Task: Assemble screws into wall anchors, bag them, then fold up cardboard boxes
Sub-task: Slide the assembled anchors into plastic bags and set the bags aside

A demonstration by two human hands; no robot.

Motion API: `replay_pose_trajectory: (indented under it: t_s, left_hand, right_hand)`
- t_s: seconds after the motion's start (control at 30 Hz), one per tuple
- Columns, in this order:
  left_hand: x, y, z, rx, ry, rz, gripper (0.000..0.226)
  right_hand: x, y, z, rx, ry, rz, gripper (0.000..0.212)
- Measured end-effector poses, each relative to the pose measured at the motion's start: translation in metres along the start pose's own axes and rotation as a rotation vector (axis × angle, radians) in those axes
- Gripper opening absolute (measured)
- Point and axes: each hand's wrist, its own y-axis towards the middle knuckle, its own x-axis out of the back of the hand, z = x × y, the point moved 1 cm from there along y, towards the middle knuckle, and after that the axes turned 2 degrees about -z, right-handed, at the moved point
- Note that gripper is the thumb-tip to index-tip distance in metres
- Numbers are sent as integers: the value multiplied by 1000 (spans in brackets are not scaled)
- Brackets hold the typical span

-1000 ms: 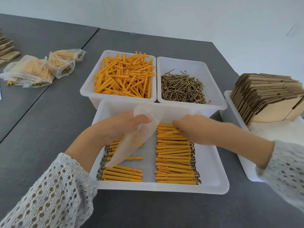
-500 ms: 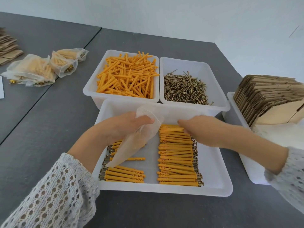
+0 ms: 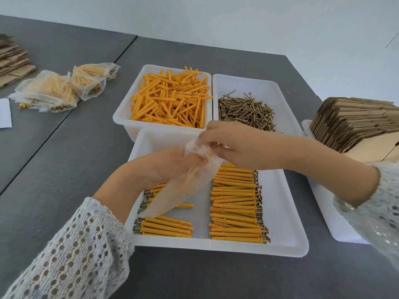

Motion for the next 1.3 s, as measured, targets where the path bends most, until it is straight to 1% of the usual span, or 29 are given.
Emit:
replay_pose_trajectory:
  t_s: [0.07, 0.1, 0.13, 0.17, 0.2, 0.27, 0.3, 0.33, 0.37, 0.47, 0.5, 0.73, 0.83, 0.97, 1.07, 1.17, 1.23, 1.3]
  left_hand:
    - [0, 0, 2, -1, -59, -2, 21]
    - [0, 1, 3, 0, -75, -8, 18]
    - [1, 1, 3, -1, -77, -15, 16]
    - [1, 2, 3, -5, -80, -21, 15]
    - [1, 2, 2, -10, -87, -26, 18]
    - [1, 2, 1, -9, -109, -28, 32]
    - [1, 2, 1, -7, -117, -25, 37]
    - [1, 3, 1, -6, -124, -23, 40]
    - [1, 3, 2, -4, -129, -21, 43]
    - [2, 4, 4, 5, -134, -26, 50]
    - [3, 4, 5, 7, -136, -32, 52]
    - [4, 5, 8, 28, -91, -50, 53]
    - [4, 5, 8, 28, -71, -40, 55]
    - [4, 6, 7, 31, -48, -38, 57]
    - [4, 6, 8, 18, -11, -28, 60]
    - [3, 6, 8, 3, 4, -17, 55]
    - [1, 5, 7, -15, 16, 0, 51]
    - [-1, 4, 7, -26, 9, 26, 47]
  right_hand:
    - [4, -3, -2, -20, 246, -145, 34]
    - [4, -6, -9, -66, 296, -238, 34]
    - [2, -8, -16, -133, 296, -307, 34]
    - [-2, -11, -24, -218, 239, -321, 33]
    - [-9, -13, -32, -306, 134, -249, 32]
    - [-33, -17, -45, -452, -121, 55, 28]
    - [-46, -20, -48, -475, -223, 168, 25]
    - [-58, -23, -48, -471, -297, 224, 24]
    - [-67, -26, -48, -457, -343, 230, 25]
    - [-85, -29, -52, -427, -409, 148, 36]
    - [-87, -30, -53, -431, -414, 132, 36]
    - [-88, -32, -56, -369, -401, 159, 17]
    - [-78, -34, -57, -370, -374, 137, 6]
    - [-41, -35, -63, -403, -362, 22, 19]
    - [-7, -32, -62, -400, -316, -48, 22]
    - [8, -21, -48, -282, -311, -59, 21]
    - [5, -10, -33, -160, -288, -35, 19]
    - [-1, -3, -17, -44, -157, -7, 18]
